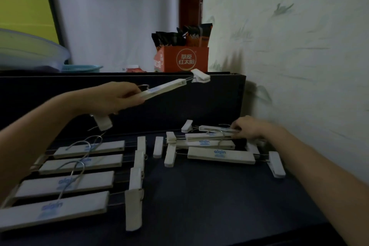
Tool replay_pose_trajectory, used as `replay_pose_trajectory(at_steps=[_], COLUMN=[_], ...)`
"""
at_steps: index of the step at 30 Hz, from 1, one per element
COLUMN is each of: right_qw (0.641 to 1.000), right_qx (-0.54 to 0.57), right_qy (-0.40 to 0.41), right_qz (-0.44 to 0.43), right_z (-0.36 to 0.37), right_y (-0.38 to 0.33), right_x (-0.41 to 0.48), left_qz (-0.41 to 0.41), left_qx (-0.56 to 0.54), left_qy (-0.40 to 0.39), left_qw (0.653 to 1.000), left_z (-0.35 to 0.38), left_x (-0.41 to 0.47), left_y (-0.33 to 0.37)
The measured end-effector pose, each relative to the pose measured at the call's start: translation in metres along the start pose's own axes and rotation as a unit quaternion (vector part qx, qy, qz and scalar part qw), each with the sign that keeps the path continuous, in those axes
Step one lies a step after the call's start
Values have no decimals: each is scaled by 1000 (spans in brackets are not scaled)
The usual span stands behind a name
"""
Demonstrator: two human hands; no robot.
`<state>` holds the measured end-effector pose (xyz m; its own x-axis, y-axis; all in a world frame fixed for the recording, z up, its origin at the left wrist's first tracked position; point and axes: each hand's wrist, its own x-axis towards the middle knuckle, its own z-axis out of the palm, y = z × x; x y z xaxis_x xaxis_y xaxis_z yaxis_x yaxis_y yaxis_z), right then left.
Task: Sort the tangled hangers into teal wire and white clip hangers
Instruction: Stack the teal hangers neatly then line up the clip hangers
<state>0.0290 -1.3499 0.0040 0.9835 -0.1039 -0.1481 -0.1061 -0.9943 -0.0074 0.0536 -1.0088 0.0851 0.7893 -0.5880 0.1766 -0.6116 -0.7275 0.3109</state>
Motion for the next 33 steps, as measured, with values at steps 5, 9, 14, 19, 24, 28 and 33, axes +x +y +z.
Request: replay_pose_trajectory(at_steps=[5, 9, 14, 19, 24, 28, 33], right_qw=[998, 994, 977, 956, 946, 942, 935], right_qx=[37, 54, -22, -45, 40, 128, 204], right_qy=[39, 96, 212, 289, 321, 308, 281], right_qz=[-10, -19, -10, 4, -22, -41, -78], right_z=[-3, -16, -35, -50, -53, -45, -25], right_y=[6, 9, 6, -5, -15, -43, -85], right_x=[1, -4, -16, -47, -79, -103, -133], left_qz=[14, 16, 2, -9, 61, 84, 112], left_qx=[59, 41, 75, 52, 0, 14, 29], left_qy=[53, 103, 126, 141, 111, 43, 8], left_qw=[997, 994, 989, 989, 992, 995, 993], left_z=[-5, -7, -11, -9, -9, 3, 28], left_x=[-28, -47, -74, -128, -187, -221, -251], left_y=[-26, -55, -93, -92, -69, -73, -87])
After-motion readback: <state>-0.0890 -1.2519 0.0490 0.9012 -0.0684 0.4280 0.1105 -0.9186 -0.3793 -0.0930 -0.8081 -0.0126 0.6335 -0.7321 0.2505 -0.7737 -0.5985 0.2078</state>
